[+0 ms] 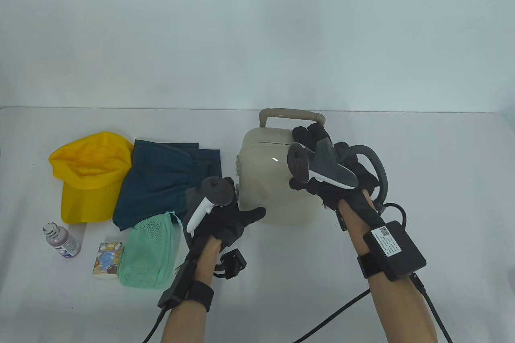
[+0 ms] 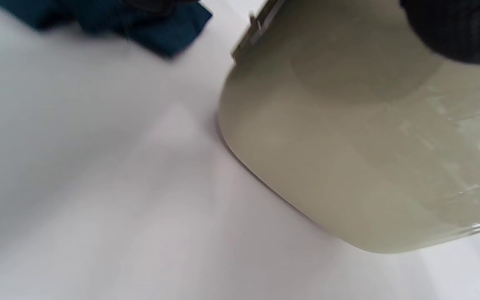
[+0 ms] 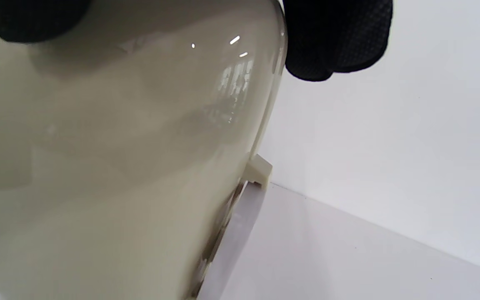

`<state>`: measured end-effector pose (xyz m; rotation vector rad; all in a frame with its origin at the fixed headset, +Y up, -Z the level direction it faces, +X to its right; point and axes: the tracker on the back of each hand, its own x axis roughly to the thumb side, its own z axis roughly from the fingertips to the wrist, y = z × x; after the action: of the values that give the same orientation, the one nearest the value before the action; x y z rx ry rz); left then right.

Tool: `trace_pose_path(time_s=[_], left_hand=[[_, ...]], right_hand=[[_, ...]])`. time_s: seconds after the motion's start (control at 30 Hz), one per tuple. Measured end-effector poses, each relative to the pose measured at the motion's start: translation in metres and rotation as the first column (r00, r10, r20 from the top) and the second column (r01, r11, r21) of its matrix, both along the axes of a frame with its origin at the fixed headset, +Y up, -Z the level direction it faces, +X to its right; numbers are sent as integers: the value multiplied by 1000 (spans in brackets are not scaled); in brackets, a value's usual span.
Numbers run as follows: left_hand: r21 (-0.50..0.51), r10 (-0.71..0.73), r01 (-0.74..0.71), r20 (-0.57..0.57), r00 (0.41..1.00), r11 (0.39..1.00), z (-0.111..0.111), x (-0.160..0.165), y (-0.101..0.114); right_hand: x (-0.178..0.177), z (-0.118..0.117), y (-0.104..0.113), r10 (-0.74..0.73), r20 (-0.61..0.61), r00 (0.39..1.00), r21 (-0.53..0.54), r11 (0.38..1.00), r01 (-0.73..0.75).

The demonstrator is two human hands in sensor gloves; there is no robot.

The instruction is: Pack suitcase

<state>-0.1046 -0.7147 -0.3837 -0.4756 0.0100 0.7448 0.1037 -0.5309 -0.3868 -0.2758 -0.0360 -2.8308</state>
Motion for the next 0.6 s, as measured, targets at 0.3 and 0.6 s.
trace_pose_path(time_s=[0.3, 0.6], left_hand=[[41, 90, -87, -68, 994, 995, -13, 6, -31], [112, 139, -130, -84, 987, 985, -18, 2, -29]], right_hand=[[1, 1, -6, -20, 2, 1000, 27, 999, 20], [3, 5, -9, -51, 28, 998, 127, 991, 47]])
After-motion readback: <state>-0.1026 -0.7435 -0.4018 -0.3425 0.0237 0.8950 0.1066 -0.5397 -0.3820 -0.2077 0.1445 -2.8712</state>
